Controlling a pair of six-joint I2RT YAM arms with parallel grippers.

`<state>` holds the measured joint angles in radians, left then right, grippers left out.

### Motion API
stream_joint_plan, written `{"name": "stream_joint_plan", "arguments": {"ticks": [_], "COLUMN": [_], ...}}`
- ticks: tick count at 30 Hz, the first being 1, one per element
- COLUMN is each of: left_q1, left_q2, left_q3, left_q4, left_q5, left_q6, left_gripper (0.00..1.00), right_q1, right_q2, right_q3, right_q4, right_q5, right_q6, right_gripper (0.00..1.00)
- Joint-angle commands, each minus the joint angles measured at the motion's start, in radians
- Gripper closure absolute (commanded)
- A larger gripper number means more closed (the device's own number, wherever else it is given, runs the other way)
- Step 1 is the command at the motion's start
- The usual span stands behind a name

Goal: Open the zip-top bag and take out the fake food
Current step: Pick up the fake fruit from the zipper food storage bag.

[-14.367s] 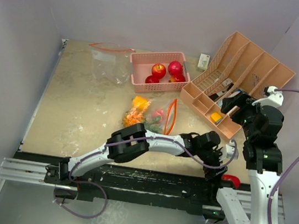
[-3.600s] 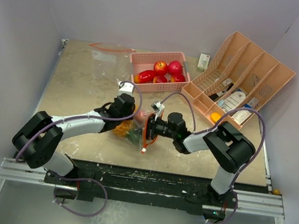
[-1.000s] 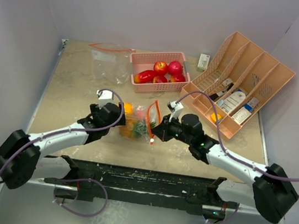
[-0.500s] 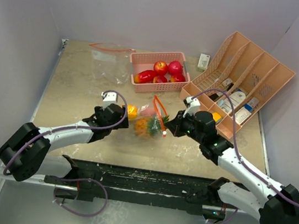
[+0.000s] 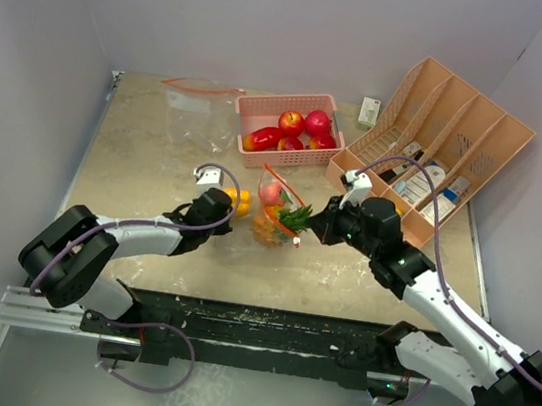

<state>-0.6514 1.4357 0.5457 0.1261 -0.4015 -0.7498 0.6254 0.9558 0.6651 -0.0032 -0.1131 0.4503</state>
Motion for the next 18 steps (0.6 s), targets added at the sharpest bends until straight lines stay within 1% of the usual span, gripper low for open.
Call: {"name": "stream_joint_plan", "arguments": {"ticks": [1, 2, 10, 14, 18], "left_q1": [0.012, 0.013, 0.012, 0.012, 0.012], "left_q2": [0.02, 0.02, 0.048, 0.077, 0.093], "left_q3": [-0.032, -0.03, -0.01, -0.011, -0.007], "left_q4": [0.0, 0.008, -0.008, -0.014, -0.01], "left_q5": [0.006, 0.008, -0.006, -0.038, -0.028], "left_q6": [0.022, 0.027, 0.041, 0.021, 0.014], "left_gripper": [0.93, 1.0, 1.0, 1.0, 1.0], "right_q1": [-0.014, -0.015, -0.025, -0.041, -0.072], "right_q2": [-0.051, -0.051, -0.04, 0.019, 0.085], "right_q3": [0.129, 0.146, 0.264, 0.379, 0.467], "right_q4": [-0.008, -0.022, -0.081, -0.101, -0.082], "right_q5": [0.067, 0.076, 0.141, 0.1, 0.067], "right_q6": [-0.042, -0.051, -0.091, -0.08, -0.065], "right_gripper": [1.0, 1.0, 1.0, 1.0, 1.0]}}
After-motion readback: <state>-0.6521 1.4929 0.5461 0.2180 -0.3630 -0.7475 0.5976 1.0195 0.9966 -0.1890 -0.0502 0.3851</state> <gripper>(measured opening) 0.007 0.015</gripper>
